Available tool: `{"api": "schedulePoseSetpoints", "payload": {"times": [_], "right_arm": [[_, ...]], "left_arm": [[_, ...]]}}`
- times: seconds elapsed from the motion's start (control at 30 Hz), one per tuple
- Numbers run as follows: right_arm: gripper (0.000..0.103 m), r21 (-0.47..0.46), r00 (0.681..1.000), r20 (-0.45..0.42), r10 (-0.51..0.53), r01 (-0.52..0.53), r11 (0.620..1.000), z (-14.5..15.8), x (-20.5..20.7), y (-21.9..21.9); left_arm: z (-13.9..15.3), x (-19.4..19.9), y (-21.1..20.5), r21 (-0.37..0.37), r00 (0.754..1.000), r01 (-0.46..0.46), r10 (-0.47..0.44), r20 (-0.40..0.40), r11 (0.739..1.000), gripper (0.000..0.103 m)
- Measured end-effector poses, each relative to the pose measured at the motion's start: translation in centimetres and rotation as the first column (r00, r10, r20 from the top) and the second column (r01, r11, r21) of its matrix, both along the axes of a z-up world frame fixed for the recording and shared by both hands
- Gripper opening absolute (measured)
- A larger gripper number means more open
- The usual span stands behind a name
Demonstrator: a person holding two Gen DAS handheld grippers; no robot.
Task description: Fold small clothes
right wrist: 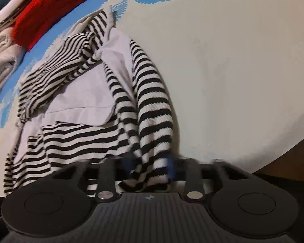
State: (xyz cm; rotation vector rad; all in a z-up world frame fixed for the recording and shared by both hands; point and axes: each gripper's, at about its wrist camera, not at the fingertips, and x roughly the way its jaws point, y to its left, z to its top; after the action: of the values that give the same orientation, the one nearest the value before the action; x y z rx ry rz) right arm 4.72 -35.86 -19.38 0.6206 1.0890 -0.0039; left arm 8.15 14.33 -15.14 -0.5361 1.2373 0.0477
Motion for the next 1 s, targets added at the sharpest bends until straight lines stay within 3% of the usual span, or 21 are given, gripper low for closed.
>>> {"api": "schedulePoseSetpoints", "payload": {"times": [0.13, 0.27, 0.33, 0.4, 0.47, 0.77, 1.0], "right_arm": [[0.007, 0.024, 0.996, 0.078, -0.039, 0.037, 0.999, 1.6, -1.1, -0.7], [0.007, 0.019, 0.998, -0.002, -0.063, 0.063, 0.998, 0.4, -1.3, -1.3], [0.014, 0.032, 0.998, -0.041, -0.039, 0.04, 0.999, -0.2, -0.8, -0.8], [0.035, 0.027, 0.998, -0.055, -0.014, 0.016, 1.0, -0.2, -0.6, -0.2], [0.041, 0.006, 0.998, -0.055, 0.003, -0.003, 1.0, -0.1, -0.5, 0.3], [0.041, -0.005, 0.997, -0.061, 0.038, -0.038, 0.999, -0.3, -0.7, 1.0], [0.041, -0.024, 0.992, -0.07, 0.108, -0.11, 0.994, -0.2, -1.0, 2.2]], "left_arm": [[2.0, -1.4, 0.4, 0.042, 0.995, -0.012, 0.008, 0.1, 0.999, 0.008], [0.3, -0.9, 0.7, -0.015, 1.0, 0.016, -0.016, 0.027, 1.0, 0.015], [-0.6, -0.6, 0.8, -0.055, 1.0, 0.018, -0.019, -0.019, 0.998, 0.023], [-0.8, -0.5, 0.8, -0.046, 1.0, 0.013, -0.014, -0.022, 0.999, 0.027], [-0.9, -0.5, 0.9, -0.049, 1.0, 0.006, -0.008, -0.027, 0.999, 0.031], [-1.5, -0.6, 0.7, -0.034, 0.999, -0.007, 0.005, -0.053, 0.999, 0.041], [-1.6, -0.9, 0.5, -0.028, 0.998, 0.005, -0.007, -0.057, 1.0, 0.041]]}}
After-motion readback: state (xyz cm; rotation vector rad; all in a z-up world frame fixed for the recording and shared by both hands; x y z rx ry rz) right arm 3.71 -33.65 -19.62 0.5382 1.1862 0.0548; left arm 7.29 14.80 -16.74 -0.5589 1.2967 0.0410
